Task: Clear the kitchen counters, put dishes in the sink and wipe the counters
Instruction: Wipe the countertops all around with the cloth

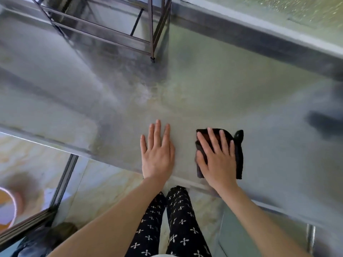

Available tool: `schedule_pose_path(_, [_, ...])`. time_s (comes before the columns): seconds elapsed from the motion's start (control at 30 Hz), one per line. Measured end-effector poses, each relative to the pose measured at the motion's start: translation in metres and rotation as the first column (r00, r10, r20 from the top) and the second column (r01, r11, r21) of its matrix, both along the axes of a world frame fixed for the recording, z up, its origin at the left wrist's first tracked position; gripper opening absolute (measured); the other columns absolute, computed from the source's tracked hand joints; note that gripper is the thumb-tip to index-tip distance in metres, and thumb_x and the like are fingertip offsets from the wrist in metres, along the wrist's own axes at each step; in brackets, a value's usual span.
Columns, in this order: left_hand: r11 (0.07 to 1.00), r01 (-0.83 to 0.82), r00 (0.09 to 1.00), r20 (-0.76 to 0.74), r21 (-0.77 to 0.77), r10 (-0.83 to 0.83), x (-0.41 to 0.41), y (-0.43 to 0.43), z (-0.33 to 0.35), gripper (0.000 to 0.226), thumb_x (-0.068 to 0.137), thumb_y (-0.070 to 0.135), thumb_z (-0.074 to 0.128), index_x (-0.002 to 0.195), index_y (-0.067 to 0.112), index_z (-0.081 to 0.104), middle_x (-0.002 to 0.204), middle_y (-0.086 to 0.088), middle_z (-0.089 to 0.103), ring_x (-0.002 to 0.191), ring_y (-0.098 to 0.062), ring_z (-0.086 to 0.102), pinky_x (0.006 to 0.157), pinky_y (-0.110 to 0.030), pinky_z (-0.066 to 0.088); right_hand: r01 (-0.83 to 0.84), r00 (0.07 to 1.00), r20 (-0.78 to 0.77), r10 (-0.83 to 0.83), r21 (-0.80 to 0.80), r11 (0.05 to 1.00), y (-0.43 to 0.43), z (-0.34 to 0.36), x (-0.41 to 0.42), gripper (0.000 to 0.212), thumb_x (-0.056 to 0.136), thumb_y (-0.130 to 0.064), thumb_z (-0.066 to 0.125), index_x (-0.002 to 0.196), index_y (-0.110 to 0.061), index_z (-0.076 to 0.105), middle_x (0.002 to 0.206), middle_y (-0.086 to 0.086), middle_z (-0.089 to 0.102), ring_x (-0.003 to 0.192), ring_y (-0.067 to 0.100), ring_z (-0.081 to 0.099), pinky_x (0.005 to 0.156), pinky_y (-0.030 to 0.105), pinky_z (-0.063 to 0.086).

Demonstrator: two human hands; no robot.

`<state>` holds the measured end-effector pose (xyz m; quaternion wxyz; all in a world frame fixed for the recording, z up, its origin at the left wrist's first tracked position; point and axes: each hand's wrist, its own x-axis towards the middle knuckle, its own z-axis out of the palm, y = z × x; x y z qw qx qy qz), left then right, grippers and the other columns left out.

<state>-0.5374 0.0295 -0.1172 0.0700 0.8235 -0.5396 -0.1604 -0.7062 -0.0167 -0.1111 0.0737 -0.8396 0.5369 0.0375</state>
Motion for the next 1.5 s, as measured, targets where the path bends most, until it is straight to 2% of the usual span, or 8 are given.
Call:
schedule_pose_path(0.13, [1.000,-0.008,1.000,0.016,-0.019,0.008,0.000,-0.001,-0.001,0.051,0.096,0.032,0.026,0.146,0.021,0.024,0.155,-0.006,0.020,0.143,-0.022,0.015,0.112,-0.038,-0.003,0.391,0.919,0.047,-0.390,-0.009,0.920,0.022,0.004,0.036,0.052,0.093,-0.040,0.033,0.144,-0.027,0.034,0.152,0.008,0.031,0.138,0.039,0.027,0.108,0.059,0.022])
schedule_pose_path(0.33, [1.000,-0.015,1.000,-0.007,-0.015,0.015,0.000,0.001,-0.001,0.052,0.095,0.033,0.022,0.146,0.022,0.023,0.156,-0.004,0.016,0.144,-0.020,0.009,0.113,-0.039,-0.001,-0.279,0.960,-0.012,0.279,0.023,0.960,0.002,0.001,0.003,0.052,0.093,-0.045,0.033,0.144,-0.036,0.028,0.154,-0.003,0.025,0.141,0.030,0.023,0.111,0.053,0.021])
schedule_pose_path(0.53, [1.000,-0.030,1.000,-0.009,-0.006,0.029,-0.002,-0.001,-0.002,0.051,0.096,0.033,0.025,0.145,0.022,0.026,0.155,-0.004,0.019,0.144,-0.020,0.011,0.114,-0.045,0.008,0.212,0.977,0.028,-0.212,-0.027,0.977,-0.005,0.002,0.010,0.052,0.094,-0.042,0.033,0.144,-0.030,0.034,0.153,0.005,0.030,0.138,0.037,0.026,0.109,0.056,0.019])
schedule_pose_path(0.73, [0.999,-0.030,1.000,-0.006,0.014,0.030,-0.001,0.000,-0.002,0.051,0.096,0.034,0.024,0.146,0.024,0.024,0.156,-0.003,0.017,0.144,-0.019,0.008,0.115,-0.045,0.007,-0.446,0.895,0.023,0.445,0.051,0.894,-0.010,0.001,-0.014,0.051,0.096,-0.047,0.033,0.145,-0.037,0.028,0.156,-0.005,0.020,0.143,0.028,0.018,0.113,0.051,0.014])
schedule_pose_path(0.93, [0.999,-0.040,0.999,0.006,0.012,0.040,-0.002,0.000,-0.002,0.050,0.095,0.033,0.025,0.144,0.023,0.028,0.155,-0.004,0.021,0.143,-0.019,0.012,0.114,-0.045,0.011,0.066,0.996,0.060,-0.066,-0.005,0.998,-0.017,0.004,0.015,0.049,0.096,-0.042,0.036,0.144,-0.032,0.035,0.153,0.002,0.030,0.140,0.034,0.026,0.110,0.055,0.019])
schedule_pose_path(1.13, [1.000,-0.020,1.000,-0.022,-0.003,0.020,0.000,-0.001,0.002,0.048,0.097,0.031,0.030,0.144,0.022,0.029,0.155,-0.005,0.021,0.143,-0.019,0.012,0.115,-0.042,0.008,-0.428,0.903,0.044,0.427,0.037,0.903,-0.012,0.001,0.008,0.050,0.096,-0.047,0.031,0.145,-0.036,0.027,0.155,-0.002,0.024,0.143,0.029,0.020,0.112,0.052,0.018])
schedule_pose_path(1.37, [0.993,0.111,0.990,-0.085,-0.050,-0.114,0.065,0.029,0.009,0.049,0.095,0.031,0.026,0.142,0.020,0.036,0.153,0.000,0.020,0.142,-0.014,0.009,0.115,-0.042,0.010,0.233,0.970,0.066,-0.234,0.020,0.972,0.003,0.004,0.061,0.051,0.096,-0.043,0.028,0.145,-0.030,0.032,0.154,0.004,0.028,0.139,0.036,0.025,0.109,0.057,0.020])
schedule_pose_path(1.5, [0.992,0.120,0.991,-0.063,-0.040,-0.122,0.137,0.035,0.015,0.053,0.094,0.037,0.021,0.142,0.020,0.035,0.153,-0.001,0.022,0.142,-0.017,0.012,0.115,-0.042,0.007,-0.056,0.997,0.061,0.053,0.040,0.998,0.046,0.002,0.104,0.051,0.096,-0.045,0.034,0.145,-0.032,0.032,0.154,0.000,0.027,0.141,0.033,0.024,0.111,0.055,0.021])
